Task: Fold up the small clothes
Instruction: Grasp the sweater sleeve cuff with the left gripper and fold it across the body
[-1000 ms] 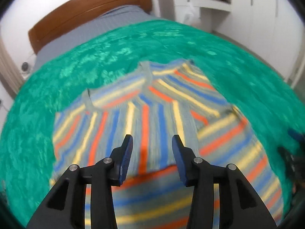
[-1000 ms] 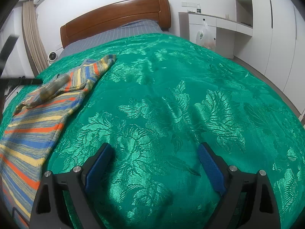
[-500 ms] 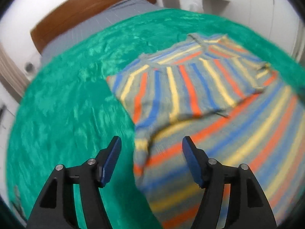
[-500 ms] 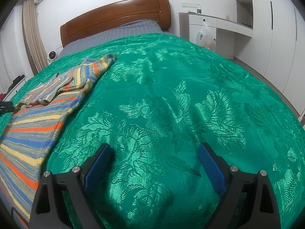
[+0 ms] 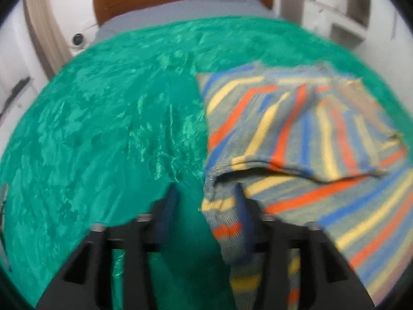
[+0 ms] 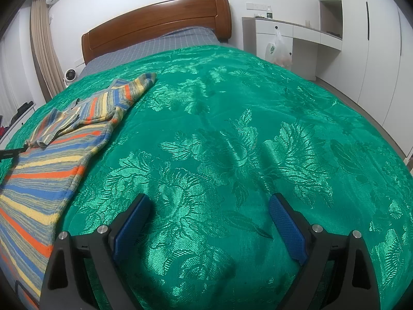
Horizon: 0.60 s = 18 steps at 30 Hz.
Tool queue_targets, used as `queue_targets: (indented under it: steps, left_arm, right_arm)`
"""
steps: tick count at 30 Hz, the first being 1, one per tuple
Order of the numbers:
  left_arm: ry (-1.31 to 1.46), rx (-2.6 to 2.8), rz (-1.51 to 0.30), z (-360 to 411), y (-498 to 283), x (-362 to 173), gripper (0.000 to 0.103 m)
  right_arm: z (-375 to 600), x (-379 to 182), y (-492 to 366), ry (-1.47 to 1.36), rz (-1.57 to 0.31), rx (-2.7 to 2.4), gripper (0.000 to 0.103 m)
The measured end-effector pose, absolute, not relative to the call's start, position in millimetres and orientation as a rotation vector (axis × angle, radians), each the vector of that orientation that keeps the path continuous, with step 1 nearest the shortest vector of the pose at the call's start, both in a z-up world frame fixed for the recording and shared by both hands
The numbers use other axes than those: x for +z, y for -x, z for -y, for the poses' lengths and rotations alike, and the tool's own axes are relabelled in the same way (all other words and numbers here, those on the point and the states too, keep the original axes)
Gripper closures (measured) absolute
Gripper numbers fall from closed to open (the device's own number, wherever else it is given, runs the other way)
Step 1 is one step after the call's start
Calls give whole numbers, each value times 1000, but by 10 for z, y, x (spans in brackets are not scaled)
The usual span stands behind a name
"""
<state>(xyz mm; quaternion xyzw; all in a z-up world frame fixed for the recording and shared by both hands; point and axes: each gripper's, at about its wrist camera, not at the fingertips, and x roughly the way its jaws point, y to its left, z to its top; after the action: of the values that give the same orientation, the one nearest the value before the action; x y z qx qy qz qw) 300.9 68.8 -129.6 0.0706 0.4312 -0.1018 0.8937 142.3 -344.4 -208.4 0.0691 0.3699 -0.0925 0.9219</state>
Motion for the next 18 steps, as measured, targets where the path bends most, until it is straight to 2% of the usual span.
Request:
queue_targets:
  steps: [5, 8, 11, 12, 13, 14, 18]
  left_arm:
    - [66, -273, -851, -1017, -3426, -837, 40]
    - [51, -324, -943, -839, -3913, -895, 43]
    - [-17, -322, -1061, -548, -4282, -1183, 43]
    - [-12, -321, -1108, -487, -4388, -1307, 48]
    - [5, -325, -1138, -452, -4438, -1409, 82]
    - [24, -325, -1154, -437, -4473, -1493, 95]
    - [110, -171, -1005, -700, -4360, -1387, 98]
  right_arm:
    - [3453, -2087, -1421, -140, -759, -191, 10]
    - [3455, -2089, -1432, -137, -760, -193, 10]
    - [3458, -2093, -1435, -135, -761, -194, 10]
    - [3458, -2093, -1435, -134, -761, -195, 10]
    - [3457, -2095, -1433, -133, -761, -194, 10]
    - [3456, -2096, -1430, -133, -761, -194, 10]
    - [3454, -2096, -1430, -134, -760, -194, 10]
